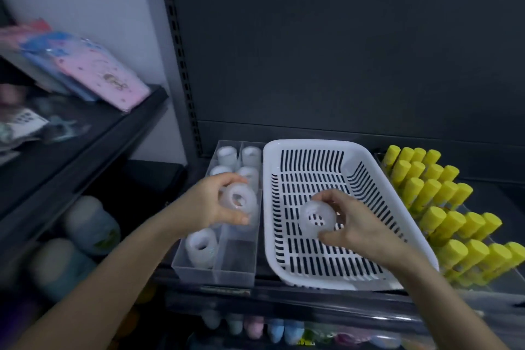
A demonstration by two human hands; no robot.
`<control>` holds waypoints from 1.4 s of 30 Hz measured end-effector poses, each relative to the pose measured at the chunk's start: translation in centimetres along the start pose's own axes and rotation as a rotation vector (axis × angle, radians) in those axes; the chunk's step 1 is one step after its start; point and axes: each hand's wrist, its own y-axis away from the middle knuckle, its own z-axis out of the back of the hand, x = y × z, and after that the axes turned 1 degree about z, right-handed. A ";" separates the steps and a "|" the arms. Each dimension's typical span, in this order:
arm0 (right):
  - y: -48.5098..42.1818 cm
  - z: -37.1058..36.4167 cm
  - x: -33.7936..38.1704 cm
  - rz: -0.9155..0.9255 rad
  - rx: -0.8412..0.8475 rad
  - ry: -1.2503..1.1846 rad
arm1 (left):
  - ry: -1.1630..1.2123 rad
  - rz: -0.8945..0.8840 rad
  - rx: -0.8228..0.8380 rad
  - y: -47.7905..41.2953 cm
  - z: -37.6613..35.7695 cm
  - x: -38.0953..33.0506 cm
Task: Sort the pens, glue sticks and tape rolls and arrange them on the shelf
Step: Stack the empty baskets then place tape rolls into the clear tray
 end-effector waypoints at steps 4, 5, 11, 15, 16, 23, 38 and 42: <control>-1.8 -2.6 2.5 0.049 0.004 0.019 | 0.062 0.072 -0.115 2.9 3.0 2.1; -2.2 -3.4 3.2 0.062 0.002 0.059 | 0.087 0.083 -0.137 3.5 3.4 2.6; -4.4 -7.6 5.9 0.161 0.139 0.428 | 0.066 0.107 -0.239 5.7 4.2 5.4; -5.6 -9.9 6.3 0.221 0.258 0.888 | 0.055 0.105 -0.248 6.1 4.3 6.8; -5.8 -10.3 6.3 0.233 0.280 0.967 | 0.054 0.100 -0.248 6.1 4.3 7.1; -6.1 -12.7 5.4 0.242 0.371 1.185 | 0.125 0.071 -0.221 5.7 3.9 7.8; -0.2 -3.9 -0.2 0.047 -0.177 0.480 | -0.697 -0.103 0.152 0.5 -1.9 2.9; 0.8 -3.4 -1.3 0.009 -0.200 0.441 | -0.737 -0.070 0.208 0.0 -2.6 3.2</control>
